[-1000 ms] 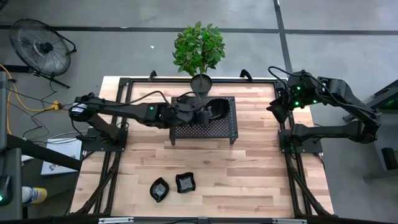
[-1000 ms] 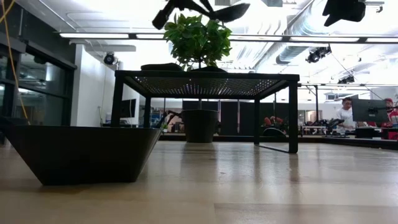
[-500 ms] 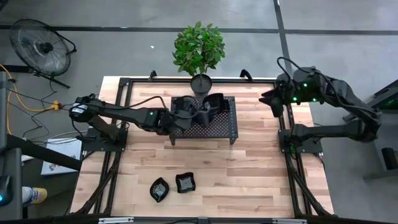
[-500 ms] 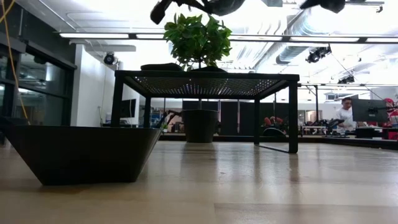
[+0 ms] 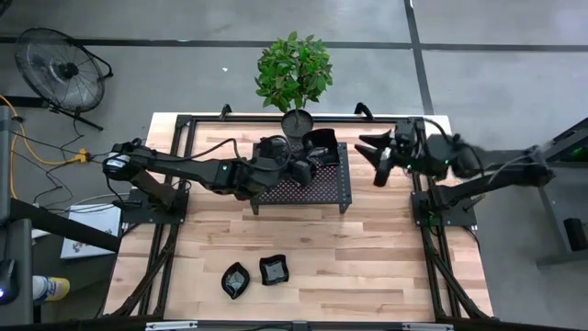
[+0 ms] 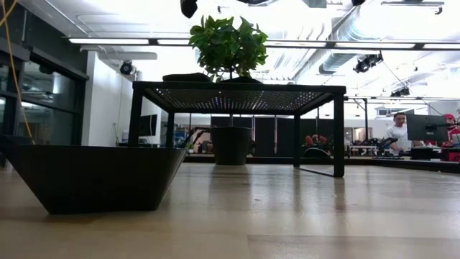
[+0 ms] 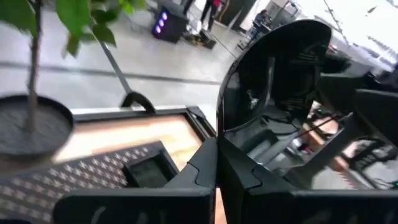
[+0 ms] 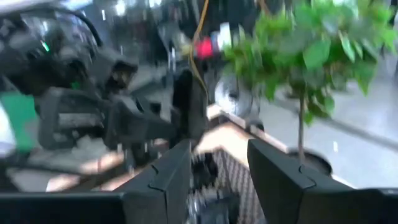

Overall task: Pick & Place Mini shaped plates
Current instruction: Stack the black leaf-shaped plate on top of the other black leaf-shaped plates on the shelf

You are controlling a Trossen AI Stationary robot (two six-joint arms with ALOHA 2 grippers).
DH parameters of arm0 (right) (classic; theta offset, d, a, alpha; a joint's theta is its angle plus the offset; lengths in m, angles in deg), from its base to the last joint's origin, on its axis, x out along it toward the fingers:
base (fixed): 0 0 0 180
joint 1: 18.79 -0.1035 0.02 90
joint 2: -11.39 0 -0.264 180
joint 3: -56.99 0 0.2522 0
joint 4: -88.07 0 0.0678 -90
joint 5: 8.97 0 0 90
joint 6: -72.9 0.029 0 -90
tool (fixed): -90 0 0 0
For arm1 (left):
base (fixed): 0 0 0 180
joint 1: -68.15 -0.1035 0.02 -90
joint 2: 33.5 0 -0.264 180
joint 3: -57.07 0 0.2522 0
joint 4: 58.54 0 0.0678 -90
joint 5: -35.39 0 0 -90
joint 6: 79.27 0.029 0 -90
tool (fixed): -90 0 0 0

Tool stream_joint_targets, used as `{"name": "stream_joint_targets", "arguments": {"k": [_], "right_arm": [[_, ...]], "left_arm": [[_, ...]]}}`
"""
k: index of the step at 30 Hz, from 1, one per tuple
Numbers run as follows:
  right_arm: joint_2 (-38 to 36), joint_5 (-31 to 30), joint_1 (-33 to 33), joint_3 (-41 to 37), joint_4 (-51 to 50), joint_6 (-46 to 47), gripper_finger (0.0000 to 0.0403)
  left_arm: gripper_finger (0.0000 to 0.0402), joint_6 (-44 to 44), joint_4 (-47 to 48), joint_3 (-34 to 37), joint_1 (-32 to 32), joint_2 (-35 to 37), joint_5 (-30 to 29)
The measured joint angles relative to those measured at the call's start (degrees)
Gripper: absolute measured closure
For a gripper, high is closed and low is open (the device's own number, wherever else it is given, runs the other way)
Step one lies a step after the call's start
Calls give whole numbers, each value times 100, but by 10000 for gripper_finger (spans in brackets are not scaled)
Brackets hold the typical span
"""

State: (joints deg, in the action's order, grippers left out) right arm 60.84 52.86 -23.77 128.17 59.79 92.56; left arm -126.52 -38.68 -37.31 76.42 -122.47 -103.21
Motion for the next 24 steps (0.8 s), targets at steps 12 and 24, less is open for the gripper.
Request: {"name": "stream_joint_targets", "arguments": {"k": [12, 24], "right_arm": [[878, -1280, -546, -639, 2587, -1226, 249], [1453, -1691, -541, -202, 2642, -1373, 250]], "left_arm": [[401, 1225, -310, 2, 0, -45, -409], [401, 1990, -600, 2, 0, -85, -454]]}}
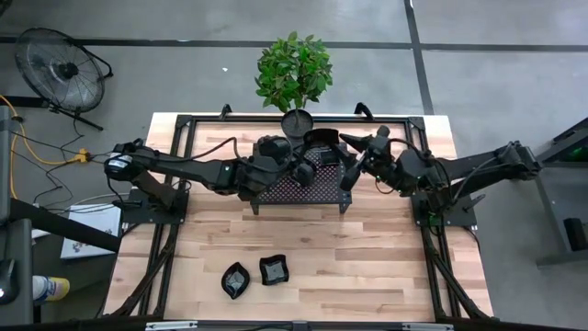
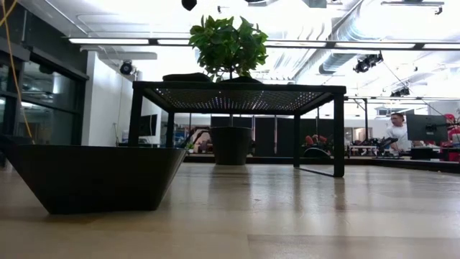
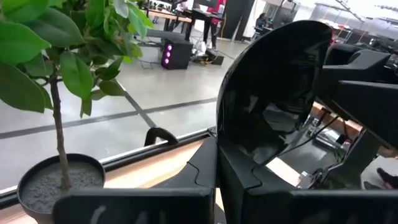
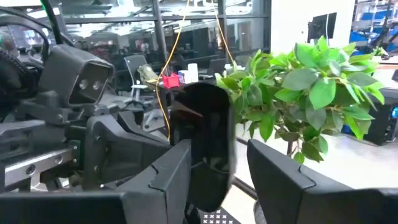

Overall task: Pick & Place Mini shaped plates
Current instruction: Stack the black leaf-shaped plate on top of the other black leaf-shaped plates on the shelf

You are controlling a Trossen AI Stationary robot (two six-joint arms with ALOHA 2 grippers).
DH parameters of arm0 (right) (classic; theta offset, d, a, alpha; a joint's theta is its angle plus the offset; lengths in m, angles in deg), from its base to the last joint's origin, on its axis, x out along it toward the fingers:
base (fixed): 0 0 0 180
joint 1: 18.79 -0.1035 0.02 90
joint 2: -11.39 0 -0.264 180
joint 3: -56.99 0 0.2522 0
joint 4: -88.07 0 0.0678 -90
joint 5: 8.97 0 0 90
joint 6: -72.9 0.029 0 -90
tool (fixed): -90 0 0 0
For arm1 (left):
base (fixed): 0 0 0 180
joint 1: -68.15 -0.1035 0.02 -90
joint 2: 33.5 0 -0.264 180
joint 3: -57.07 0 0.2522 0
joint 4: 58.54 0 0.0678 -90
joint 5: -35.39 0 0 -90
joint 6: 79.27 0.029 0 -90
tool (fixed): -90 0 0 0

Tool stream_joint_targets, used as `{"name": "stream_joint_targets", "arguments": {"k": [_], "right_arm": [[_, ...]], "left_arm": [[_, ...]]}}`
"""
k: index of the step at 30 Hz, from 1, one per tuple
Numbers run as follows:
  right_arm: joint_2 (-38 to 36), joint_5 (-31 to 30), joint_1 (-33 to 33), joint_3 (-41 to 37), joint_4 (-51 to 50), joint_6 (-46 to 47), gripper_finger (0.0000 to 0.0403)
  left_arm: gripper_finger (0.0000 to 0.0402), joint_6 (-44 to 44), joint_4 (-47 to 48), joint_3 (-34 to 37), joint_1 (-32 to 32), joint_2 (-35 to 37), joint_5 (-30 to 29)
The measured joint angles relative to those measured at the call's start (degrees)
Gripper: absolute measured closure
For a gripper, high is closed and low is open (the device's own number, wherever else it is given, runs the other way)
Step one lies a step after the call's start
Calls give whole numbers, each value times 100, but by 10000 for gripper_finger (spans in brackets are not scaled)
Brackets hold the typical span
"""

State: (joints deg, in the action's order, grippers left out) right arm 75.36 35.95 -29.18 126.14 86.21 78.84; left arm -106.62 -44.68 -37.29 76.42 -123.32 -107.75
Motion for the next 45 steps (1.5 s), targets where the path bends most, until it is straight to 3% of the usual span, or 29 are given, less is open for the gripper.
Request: {"name": "stream_joint_targets", "arguments": {"k": [5, 10, 25, 39, 45], "right_arm": [[-5, -128, 41, 4, 2, 0, 250], [-5, 116, 139, 4, -32, 99, 268], [-5, 83, 151, 4, -136, 105, 397], [-16, 265, 153, 4, -163, 152, 402], [-2, 485, 146, 7, -178, 177, 402]], "left_arm": [[401, 18, 1, 0, 0, 4, 16], [401, 19, 2, 0, 0, 4, 52], [401, 144, 2, 0, 1, 4, 52], [397, 542, 13, 0, 0, 9, 241], [340, 674, -39, -2, -2, 9, 538]]}}
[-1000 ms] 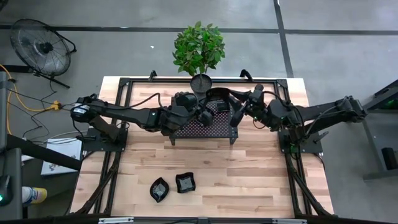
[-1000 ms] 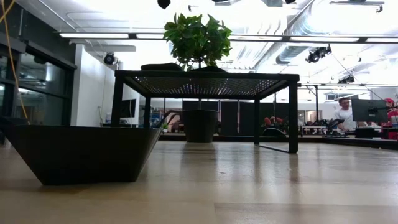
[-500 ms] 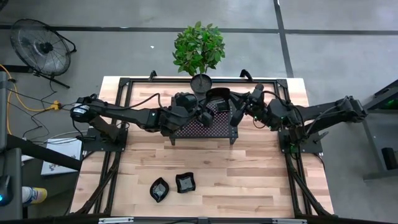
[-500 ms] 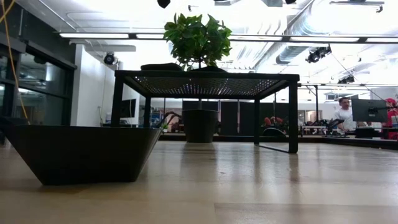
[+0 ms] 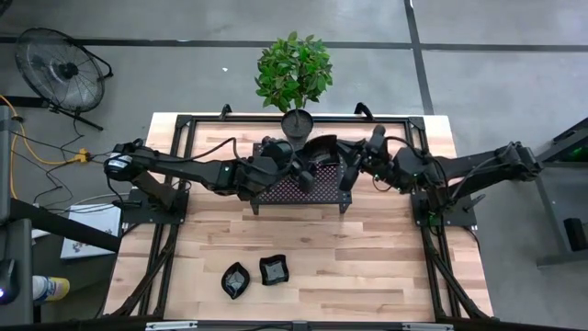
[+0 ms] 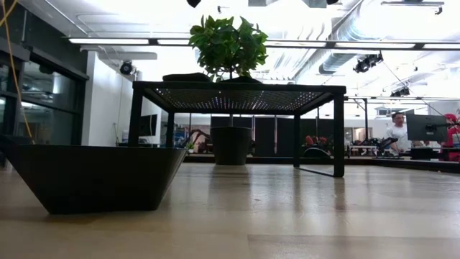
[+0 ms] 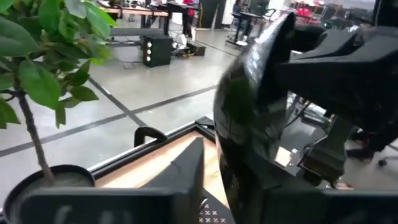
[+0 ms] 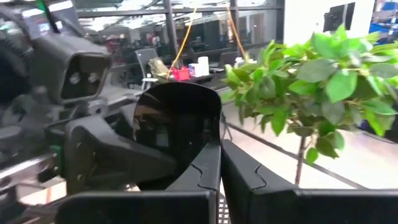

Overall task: Pick & Place Mini shaped plates
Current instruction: Stack the black leaf-shaped plate on top of the other black leaf-shaped plates on the shelf

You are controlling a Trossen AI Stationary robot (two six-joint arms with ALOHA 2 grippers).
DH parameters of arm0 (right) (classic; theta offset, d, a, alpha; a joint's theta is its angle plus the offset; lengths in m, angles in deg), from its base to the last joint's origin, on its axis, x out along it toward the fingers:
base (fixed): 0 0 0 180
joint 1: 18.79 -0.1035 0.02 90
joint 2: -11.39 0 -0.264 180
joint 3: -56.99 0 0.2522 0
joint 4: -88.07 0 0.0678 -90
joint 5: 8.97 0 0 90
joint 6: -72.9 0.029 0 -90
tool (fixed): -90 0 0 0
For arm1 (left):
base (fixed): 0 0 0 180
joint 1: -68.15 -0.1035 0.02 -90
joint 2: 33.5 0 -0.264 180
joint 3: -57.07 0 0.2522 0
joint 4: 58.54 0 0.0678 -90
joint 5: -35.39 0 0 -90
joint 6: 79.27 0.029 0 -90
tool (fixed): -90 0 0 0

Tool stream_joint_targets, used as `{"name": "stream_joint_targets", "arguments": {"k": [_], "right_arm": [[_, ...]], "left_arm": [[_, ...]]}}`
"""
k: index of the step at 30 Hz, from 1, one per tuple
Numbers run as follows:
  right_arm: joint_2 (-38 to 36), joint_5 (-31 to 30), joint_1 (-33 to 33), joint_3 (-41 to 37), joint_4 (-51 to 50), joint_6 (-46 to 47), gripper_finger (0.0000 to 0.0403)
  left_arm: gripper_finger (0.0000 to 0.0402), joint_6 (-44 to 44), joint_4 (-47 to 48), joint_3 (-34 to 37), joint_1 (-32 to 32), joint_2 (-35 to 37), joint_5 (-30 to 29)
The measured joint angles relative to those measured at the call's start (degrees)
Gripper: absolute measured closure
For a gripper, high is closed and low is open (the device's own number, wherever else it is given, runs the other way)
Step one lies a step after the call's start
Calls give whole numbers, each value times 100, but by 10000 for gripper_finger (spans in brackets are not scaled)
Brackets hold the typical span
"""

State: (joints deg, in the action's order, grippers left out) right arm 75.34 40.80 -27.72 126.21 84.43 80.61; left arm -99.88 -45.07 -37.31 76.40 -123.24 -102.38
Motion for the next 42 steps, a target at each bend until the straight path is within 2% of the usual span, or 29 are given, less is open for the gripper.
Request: {"name": "stream_joint_targets", "arguments": {"k": [6, 10, 14, 22, 27, 33, 38, 42], "right_arm": [[-3, 84, 11, 0, -33, 131, 402], [-20, 163, 31, 0, -89, 155, 402], [-73, 209, 90, 0, -152, 247, 403], [-274, 812, 554, 26, -801, 893, 403], [-177, 1479, 959, 634, -2174, 1194, 403], [192, 2656, 1603, 1608, -3833, 1509, 403], [708, 3940, 2166, 2224, -4704, 1951, 403], [1235, 4722, 2473, 2615, -5114, 2186, 403]], "left_arm": [[254, 525, -51, 0, -2, -2, 154], [216, 930, -48, 1, -2, 48, 136], [199, 1472, -81, 7, -2, 197, 140], [196, 2896, 11, 2, 2, 953, 90], [196, 3682, 403, 0, 2, 1527, 130], [197, 4042, 1070, -2, 2, 2151, 189], [197, 4176, 1682, 0, 2, 2505, 177], [197, 4183, 2179, 0, 2, 2689, 175]]}}
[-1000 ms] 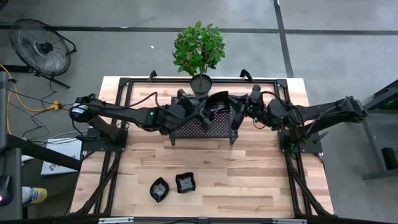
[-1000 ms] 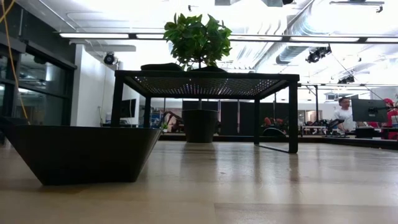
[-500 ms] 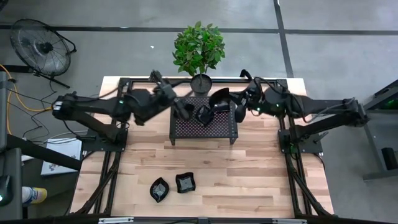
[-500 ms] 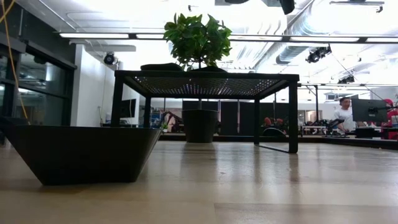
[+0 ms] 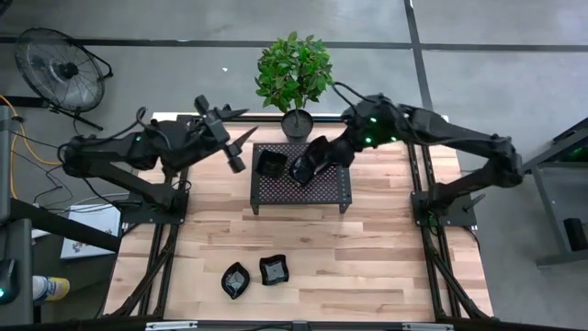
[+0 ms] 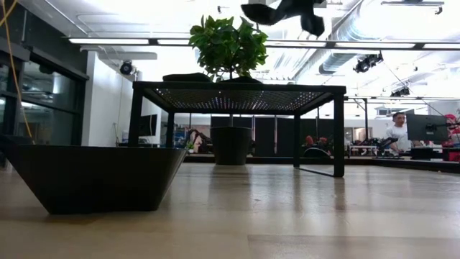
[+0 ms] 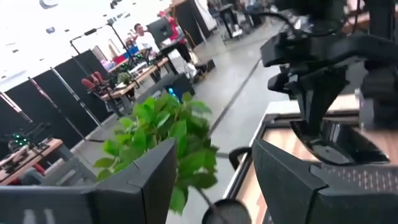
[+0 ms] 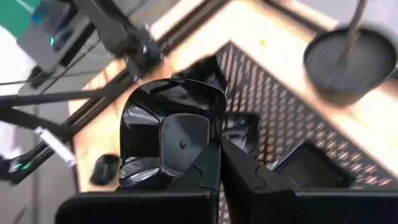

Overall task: Pick & Place Mini shaped plates
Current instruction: Stack the black leaf-shaped plate on top of the other black leaf-shaped plates on the shelf

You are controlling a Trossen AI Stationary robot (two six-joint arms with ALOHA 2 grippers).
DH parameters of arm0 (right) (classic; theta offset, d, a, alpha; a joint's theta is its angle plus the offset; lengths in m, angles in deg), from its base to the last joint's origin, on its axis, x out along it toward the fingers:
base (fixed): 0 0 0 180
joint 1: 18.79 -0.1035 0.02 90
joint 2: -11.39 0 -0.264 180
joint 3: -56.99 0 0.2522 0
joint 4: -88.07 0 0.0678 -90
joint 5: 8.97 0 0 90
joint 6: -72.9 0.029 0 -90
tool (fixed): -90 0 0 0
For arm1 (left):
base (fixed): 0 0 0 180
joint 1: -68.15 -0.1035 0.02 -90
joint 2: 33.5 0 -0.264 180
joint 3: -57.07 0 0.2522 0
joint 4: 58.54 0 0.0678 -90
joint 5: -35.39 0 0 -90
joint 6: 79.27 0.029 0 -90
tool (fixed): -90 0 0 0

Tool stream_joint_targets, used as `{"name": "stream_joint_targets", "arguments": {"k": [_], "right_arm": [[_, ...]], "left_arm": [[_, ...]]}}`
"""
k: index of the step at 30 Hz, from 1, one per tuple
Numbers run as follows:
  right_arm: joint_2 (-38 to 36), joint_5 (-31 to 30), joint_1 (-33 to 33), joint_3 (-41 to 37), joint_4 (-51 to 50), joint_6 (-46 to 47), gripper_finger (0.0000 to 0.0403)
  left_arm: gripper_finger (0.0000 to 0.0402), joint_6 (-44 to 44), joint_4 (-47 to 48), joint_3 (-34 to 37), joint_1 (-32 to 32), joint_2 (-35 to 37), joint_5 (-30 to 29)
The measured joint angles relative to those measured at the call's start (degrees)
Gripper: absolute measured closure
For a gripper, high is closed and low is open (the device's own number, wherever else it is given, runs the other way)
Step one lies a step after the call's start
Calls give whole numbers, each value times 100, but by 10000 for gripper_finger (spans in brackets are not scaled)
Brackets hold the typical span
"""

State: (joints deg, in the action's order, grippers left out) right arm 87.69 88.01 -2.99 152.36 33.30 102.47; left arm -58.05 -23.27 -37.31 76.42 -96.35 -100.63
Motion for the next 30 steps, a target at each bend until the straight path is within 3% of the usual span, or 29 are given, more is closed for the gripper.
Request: {"name": "stream_joint_targets", "arguments": {"k": [7, 19, 30], "right_arm": [[964, 843, 274, 495, -478, 174, 403], [1900, 852, 307, 1009, -911, 156, 403], [2177, 839, 412, 1144, -1060, -125, 403]], "left_arm": [[197, -1, 865, 0, 0, 180, -14], [197, -1, 1860, 2, 0, 520, -4], [197, -66, 2348, 2, 0, 811, 8]]}}
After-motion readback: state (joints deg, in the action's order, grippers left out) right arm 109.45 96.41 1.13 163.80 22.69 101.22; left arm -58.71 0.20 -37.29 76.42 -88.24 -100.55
